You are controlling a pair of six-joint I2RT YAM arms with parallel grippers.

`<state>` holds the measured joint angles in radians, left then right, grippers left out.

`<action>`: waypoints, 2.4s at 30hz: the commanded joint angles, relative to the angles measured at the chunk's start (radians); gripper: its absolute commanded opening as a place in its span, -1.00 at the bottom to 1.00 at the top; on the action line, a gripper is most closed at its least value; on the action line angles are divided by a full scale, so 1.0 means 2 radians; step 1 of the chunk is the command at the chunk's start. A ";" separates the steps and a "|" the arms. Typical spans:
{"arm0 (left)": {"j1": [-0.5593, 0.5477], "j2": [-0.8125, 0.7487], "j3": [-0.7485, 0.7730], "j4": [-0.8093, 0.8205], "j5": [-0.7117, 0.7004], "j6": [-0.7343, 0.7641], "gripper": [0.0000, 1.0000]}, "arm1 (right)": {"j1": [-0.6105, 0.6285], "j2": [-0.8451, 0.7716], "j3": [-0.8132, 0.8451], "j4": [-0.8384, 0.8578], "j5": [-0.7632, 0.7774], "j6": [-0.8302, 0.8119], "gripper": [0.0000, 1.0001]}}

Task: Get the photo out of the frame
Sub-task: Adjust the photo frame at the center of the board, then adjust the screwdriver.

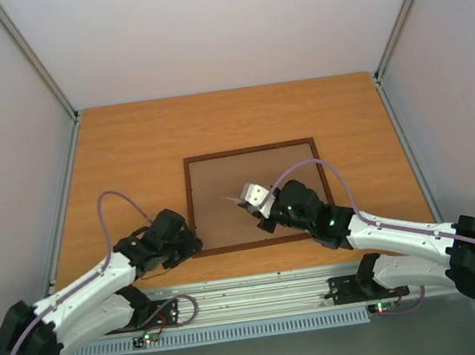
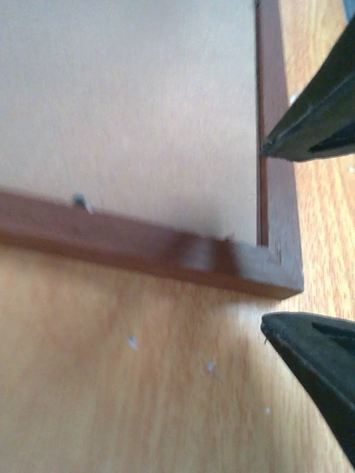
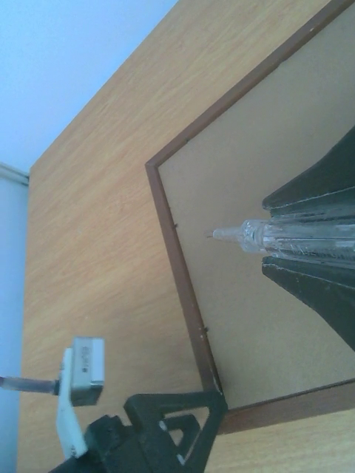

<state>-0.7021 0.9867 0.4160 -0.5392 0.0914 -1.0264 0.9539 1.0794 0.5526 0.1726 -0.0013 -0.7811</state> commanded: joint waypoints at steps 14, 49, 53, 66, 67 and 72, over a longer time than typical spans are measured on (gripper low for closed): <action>-0.001 -0.267 -0.035 0.137 -0.053 -0.048 0.57 | 0.062 0.084 -0.003 0.175 0.035 0.008 -0.98; -0.002 -0.291 -0.133 0.418 -0.074 -0.194 -0.99 | 0.130 0.142 -0.025 0.336 0.058 0.019 -0.86; -0.002 -0.292 -0.134 0.418 -0.082 -0.166 -0.99 | 0.130 0.110 0.000 0.233 0.048 0.034 -0.62; -0.001 -0.312 -0.145 0.420 -0.102 -0.115 -0.99 | 0.117 0.085 0.144 -0.110 0.038 0.125 -0.46; -0.002 -0.312 -0.145 0.420 -0.103 -0.114 -0.99 | 0.115 0.090 0.155 -0.129 0.035 0.128 -0.46; -0.002 -0.308 -0.148 0.429 -0.103 -0.115 -0.99 | 0.109 0.122 0.202 -0.185 0.015 0.133 -0.47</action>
<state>-0.7074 0.3759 0.1341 0.2443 -0.0864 -1.2835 1.1843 1.2724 0.8886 -0.0265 0.0723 -0.5549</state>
